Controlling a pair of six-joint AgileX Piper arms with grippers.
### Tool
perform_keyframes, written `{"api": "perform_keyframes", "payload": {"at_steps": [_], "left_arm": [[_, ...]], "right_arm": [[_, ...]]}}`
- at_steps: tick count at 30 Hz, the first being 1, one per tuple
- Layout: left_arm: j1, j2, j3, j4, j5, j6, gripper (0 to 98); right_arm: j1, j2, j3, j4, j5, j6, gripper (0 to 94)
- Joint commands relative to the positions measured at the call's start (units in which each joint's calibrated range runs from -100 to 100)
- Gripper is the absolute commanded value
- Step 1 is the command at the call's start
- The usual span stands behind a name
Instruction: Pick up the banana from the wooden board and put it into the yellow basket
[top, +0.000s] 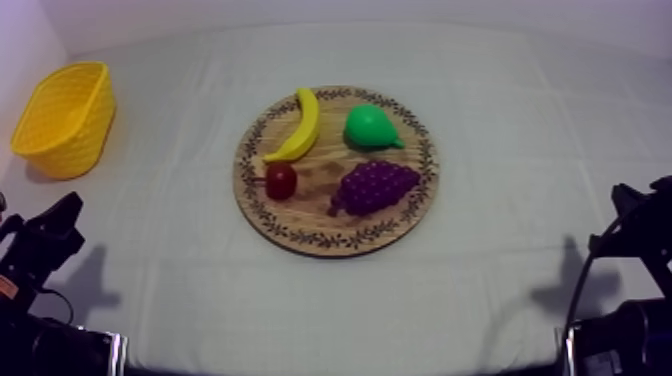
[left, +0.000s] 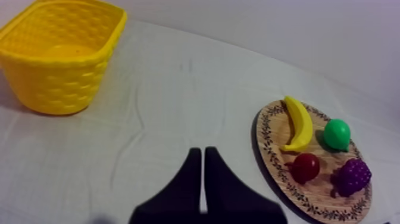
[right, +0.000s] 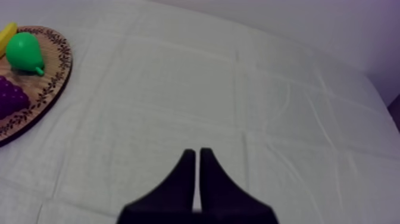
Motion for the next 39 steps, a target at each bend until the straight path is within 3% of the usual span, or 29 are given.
{"api": "perform_keyframes", "payload": {"at_steps": [1, 35, 39], "left_arm": [[-0.01, 0.0, -0.02, 0.0, 0.02, 0.0, 0.0], [-0.01, 0.0, -0.02, 0.0, 0.02, 0.05, 0.0], [-0.05, 0.0, -0.02, 0.0, 0.02, -1.31, 0.0]], "right_arm": [[0.03, -0.04, -0.03, -0.02, 0.0, -0.01, 0.6], [0.03, -0.04, -0.03, -0.02, 0.0, -0.01, 0.6], [0.03, -0.04, -0.03, -0.02, 0.0, -0.01, 0.6]]}}
